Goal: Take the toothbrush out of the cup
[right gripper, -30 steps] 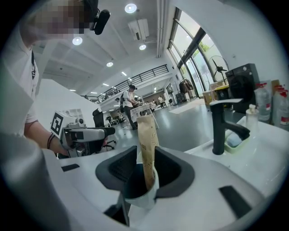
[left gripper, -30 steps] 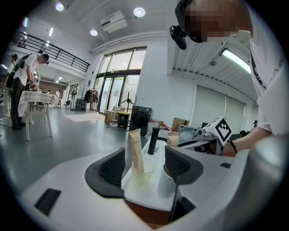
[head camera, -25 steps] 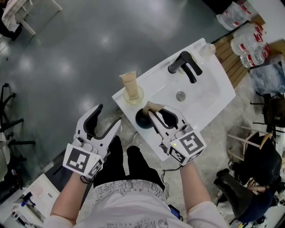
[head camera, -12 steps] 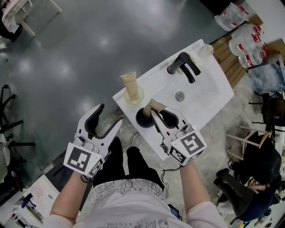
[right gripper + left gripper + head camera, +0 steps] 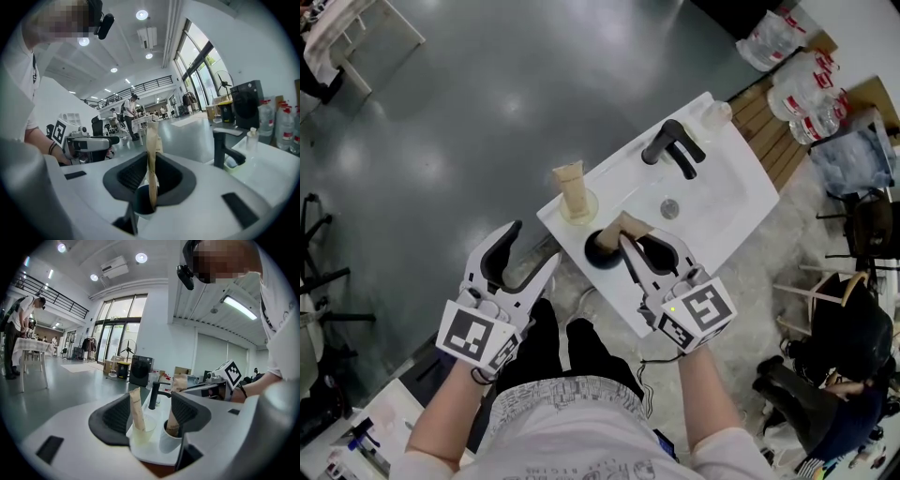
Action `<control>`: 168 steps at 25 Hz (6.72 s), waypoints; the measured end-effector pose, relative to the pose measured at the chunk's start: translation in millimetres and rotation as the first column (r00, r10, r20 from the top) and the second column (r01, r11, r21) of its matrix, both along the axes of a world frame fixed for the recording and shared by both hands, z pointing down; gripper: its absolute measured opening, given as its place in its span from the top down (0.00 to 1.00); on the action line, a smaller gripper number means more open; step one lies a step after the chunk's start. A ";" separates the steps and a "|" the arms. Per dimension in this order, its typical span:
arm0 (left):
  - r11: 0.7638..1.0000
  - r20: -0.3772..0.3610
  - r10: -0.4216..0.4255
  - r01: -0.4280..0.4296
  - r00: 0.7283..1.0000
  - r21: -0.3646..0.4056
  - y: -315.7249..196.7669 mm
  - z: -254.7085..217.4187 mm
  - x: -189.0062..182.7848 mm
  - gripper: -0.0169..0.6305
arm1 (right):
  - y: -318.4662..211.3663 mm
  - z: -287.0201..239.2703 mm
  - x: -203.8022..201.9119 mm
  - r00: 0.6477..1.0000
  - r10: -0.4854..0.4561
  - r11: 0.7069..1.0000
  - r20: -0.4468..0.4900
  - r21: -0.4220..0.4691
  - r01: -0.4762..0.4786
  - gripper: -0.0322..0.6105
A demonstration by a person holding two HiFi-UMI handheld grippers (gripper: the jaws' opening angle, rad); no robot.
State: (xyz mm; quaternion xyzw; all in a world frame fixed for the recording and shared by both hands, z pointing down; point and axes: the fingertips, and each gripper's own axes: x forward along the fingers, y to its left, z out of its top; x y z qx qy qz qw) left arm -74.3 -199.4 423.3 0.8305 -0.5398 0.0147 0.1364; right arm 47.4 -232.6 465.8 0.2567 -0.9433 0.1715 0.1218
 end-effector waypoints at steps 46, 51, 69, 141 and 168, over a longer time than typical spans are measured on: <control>0.976 -0.005 0.186 -0.184 0.983 0.116 -34.5 -66.2 15.8 0.52 | -9.2 -116.1 107.8 0.894 0.427 0.890 0.137 0.112 -0.443 0.86; 0.973 -0.001 0.210 -0.208 0.978 0.103 -46.2 -56.5 11.9 0.52 | -12.9 -109.3 113.9 0.871 0.476 0.867 0.122 0.101 -0.488 0.86; 0.953 -0.013 0.301 -0.301 0.953 0.012 -90.7 3.8 -3.4 0.52 | -40.6 -82.4 105.8 0.829 0.557 0.827 0.054 0.062 -0.559 0.86; 0.903 -0.050 0.415 -0.418 0.908 -0.100 -102.0 86.8 29.9 0.86 | -29.1 -25.7 117.4 0.812 0.584 0.810 -0.024 -0.042 -0.584 0.86; 0.921 0.061 0.384 -0.387 0.921 0.052 -92.3 -14.1 28.7 0.86 | -19.5 -83.8 117.0 0.823 0.553 0.826 0.127 0.048 -0.562 0.87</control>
